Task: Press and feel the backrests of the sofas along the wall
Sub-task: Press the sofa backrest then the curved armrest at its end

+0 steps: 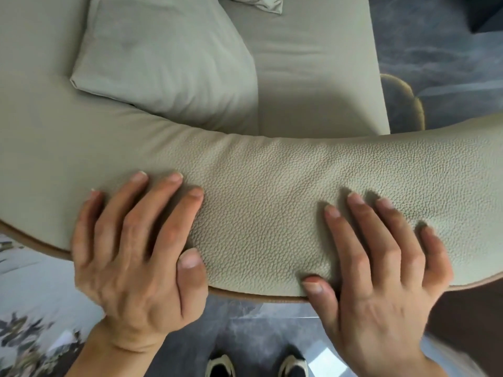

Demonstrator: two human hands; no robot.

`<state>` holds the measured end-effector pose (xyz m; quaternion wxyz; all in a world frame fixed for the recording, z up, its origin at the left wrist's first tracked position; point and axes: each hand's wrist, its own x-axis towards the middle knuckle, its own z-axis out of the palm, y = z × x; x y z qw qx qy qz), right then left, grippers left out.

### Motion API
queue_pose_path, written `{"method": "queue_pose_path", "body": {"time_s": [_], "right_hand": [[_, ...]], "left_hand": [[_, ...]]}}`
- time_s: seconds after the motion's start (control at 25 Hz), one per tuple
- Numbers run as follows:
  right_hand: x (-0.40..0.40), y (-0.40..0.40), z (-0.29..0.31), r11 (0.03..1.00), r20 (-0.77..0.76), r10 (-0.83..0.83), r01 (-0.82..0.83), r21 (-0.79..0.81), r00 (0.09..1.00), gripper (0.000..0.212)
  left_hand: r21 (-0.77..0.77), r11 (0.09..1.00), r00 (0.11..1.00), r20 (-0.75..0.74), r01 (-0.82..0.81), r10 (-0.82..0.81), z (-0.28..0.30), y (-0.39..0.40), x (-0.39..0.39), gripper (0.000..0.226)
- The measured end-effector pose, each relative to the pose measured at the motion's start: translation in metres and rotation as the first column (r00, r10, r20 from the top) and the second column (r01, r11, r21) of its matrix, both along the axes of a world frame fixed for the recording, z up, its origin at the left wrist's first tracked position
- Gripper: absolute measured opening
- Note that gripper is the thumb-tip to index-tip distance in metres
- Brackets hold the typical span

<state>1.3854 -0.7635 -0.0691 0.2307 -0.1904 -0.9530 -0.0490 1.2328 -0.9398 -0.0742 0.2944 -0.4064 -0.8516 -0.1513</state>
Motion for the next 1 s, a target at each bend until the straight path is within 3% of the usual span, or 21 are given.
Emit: {"method": "queue_pose_path", "body": {"time_s": [0.72,0.92,1.0], "right_hand": [[-0.103,0.072,-0.002,0.999,-0.098,-0.038,0.037,-0.020,0.994,0.061],[-0.101,0.070,0.002,0.999,-0.062,-0.045,0.043,-0.032,0.997,0.060],[-0.098,0.068,0.007,0.997,-0.006,-0.039,0.039,-0.067,0.999,0.061]], "left_hand": [[-0.040,0.998,0.998,-0.047,-0.038,0.036,0.004,0.075,-0.099,0.063],[-0.102,0.993,0.998,-0.003,-0.063,0.063,0.009,0.072,-0.095,0.064],[-0.160,0.984,0.993,0.079,-0.075,0.088,0.015,0.071,-0.090,0.062]]}}
